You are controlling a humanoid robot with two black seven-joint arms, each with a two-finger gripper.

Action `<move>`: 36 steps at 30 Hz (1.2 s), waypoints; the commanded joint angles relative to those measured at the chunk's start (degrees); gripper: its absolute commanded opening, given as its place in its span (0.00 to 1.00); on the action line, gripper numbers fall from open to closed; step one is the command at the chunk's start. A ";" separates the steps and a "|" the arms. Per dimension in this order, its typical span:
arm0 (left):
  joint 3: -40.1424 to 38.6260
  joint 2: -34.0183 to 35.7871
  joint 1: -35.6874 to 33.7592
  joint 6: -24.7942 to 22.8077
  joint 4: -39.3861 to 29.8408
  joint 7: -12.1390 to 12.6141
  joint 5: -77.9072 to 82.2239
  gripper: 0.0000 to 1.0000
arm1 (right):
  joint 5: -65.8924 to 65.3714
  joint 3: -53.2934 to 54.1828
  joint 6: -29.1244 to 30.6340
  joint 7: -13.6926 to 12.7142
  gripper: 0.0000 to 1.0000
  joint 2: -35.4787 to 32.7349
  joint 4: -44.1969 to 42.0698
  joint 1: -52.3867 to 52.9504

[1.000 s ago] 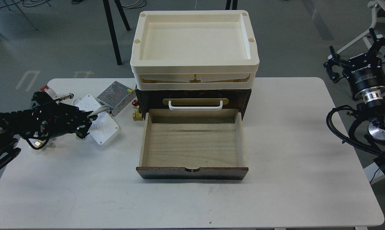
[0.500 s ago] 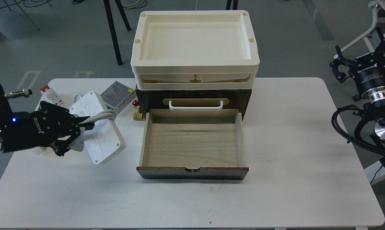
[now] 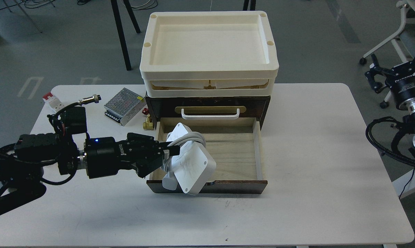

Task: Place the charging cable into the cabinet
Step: 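Carry the charger with the left gripper over the open drawer, then lower the charger into the drawer and release it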

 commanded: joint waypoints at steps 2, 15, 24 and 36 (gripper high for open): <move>0.75 -5.97 0.16 -0.19 8.90 -0.01 0.31 0.00 | 0.01 0.00 0.00 0.02 1.00 -0.08 0.03 0.02; 1.02 -14.06 -0.72 -1.95 23.67 -0.01 -0.04 0.00 | 0.01 -0.09 0.00 0.10 1.00 -0.08 0.03 0.02; 1.28 -14.51 0.08 -2.65 23.41 -0.01 -0.22 0.76 | 0.01 0.00 0.00 0.10 1.00 -0.08 0.12 0.02; -9.25 -3.00 -0.89 -14.58 23.94 -0.01 -27.42 0.87 | 0.01 -0.26 0.00 0.28 1.00 0.27 0.21 0.02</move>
